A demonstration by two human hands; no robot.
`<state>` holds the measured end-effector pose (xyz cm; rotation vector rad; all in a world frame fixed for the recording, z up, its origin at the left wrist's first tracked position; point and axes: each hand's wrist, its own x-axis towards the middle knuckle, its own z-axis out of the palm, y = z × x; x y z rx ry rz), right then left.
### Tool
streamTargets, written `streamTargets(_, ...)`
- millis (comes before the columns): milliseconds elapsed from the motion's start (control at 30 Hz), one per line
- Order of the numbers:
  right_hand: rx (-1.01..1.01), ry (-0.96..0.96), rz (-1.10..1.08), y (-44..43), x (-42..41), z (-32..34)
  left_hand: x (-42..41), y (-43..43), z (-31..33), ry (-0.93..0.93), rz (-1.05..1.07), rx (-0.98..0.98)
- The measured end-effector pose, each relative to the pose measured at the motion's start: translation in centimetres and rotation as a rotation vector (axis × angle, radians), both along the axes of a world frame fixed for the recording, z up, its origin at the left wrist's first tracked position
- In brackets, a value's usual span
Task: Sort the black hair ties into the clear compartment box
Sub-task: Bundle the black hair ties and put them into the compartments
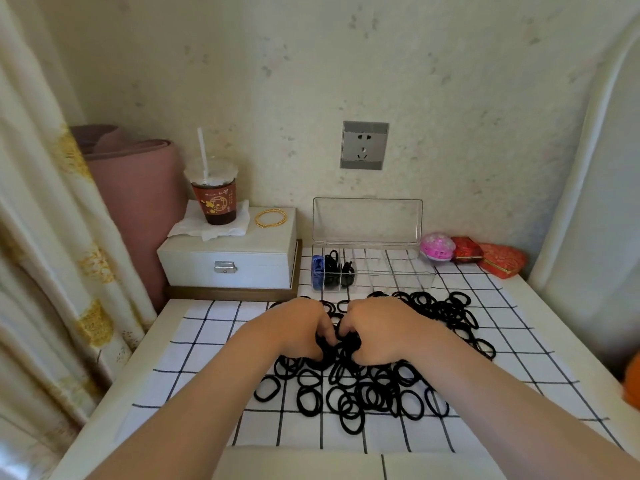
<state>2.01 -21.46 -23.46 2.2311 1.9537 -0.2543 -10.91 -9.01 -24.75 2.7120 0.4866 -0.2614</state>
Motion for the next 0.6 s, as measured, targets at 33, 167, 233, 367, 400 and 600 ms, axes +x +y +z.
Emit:
streamTargets(33, 0.009, -0.016, -0.007, 0.1, 0.0, 0.0, 0.1, 0.0, 0.1, 0.012, -0.002, 0.011)
streamTargets(167, 0.027, -0.049, -0.072, 0.3, -0.1, -0.6, 0.2, 0.0, -0.1, 0.050, -0.001, 0.065)
streamTargets(233, 0.040, -0.028, -0.085, 0.4, 0.1, -0.8, 0.2, 0.0, -0.4, 0.025, 0.026, 0.082)
streamTargets(367, 0.109, 0.064, -0.084, 0.3, 0.7, 0.0, 0.3, 0.0, -0.3, -0.085, 0.115, 0.004)
streamTargets(400, 0.151, 0.119, -0.113, 0.2, 1.0, 0.1, 0.2, 0.1, 0.0, -0.124, 0.144, -0.024)
streamTargets(600, 0.287, 0.537, -0.319, -0.1, 3.0, 0.6, 0.0, 1.2, 0.9, -0.280, 0.346, -0.239)
